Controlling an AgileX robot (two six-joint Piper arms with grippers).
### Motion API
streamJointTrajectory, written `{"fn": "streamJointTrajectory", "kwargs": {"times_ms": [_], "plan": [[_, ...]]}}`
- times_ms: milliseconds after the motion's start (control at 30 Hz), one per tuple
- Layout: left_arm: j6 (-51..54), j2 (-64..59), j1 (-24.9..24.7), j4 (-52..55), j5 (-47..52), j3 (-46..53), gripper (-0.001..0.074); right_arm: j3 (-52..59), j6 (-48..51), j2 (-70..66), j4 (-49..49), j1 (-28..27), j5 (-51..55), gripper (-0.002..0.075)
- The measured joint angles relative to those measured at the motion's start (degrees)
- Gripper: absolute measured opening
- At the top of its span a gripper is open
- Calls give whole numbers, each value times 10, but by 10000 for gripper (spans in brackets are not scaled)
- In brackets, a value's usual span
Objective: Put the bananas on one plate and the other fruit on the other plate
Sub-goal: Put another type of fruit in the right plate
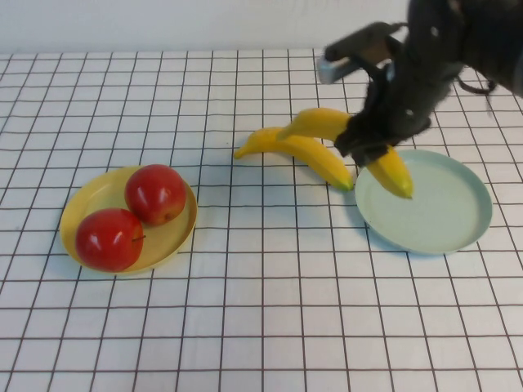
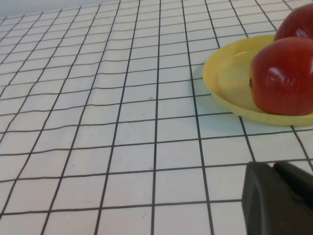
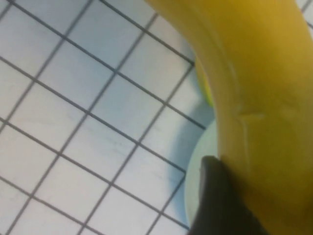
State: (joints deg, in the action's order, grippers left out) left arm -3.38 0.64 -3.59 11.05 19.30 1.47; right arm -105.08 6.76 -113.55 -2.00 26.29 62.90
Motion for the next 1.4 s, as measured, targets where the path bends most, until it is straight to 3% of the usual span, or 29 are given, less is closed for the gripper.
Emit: {"fn": "streamJointTrajectory", "kwargs": {"times_ms": [267, 400, 700, 967, 1200, 1400], "plan": [[0, 0, 0, 0, 0, 0, -2, 279, -91, 115, 4, -72, -169, 323], [0, 0, 0, 0, 0, 0, -2, 326, -93, 119, 20, -115, -202, 323], [0, 0, 0, 0, 0, 0, -2, 332, -94, 91, 30, -164, -269, 324], [0, 0, 0, 0, 0, 0, -2, 332, -95, 54, 58, -165, -296, 514], [0, 0, 0, 0, 0, 0, -2, 268, -92, 84, 57, -134, -301, 505], [0, 0, 0, 0, 0, 0, -2, 137, -9, 50, 52, -82, -245, 502]]}}
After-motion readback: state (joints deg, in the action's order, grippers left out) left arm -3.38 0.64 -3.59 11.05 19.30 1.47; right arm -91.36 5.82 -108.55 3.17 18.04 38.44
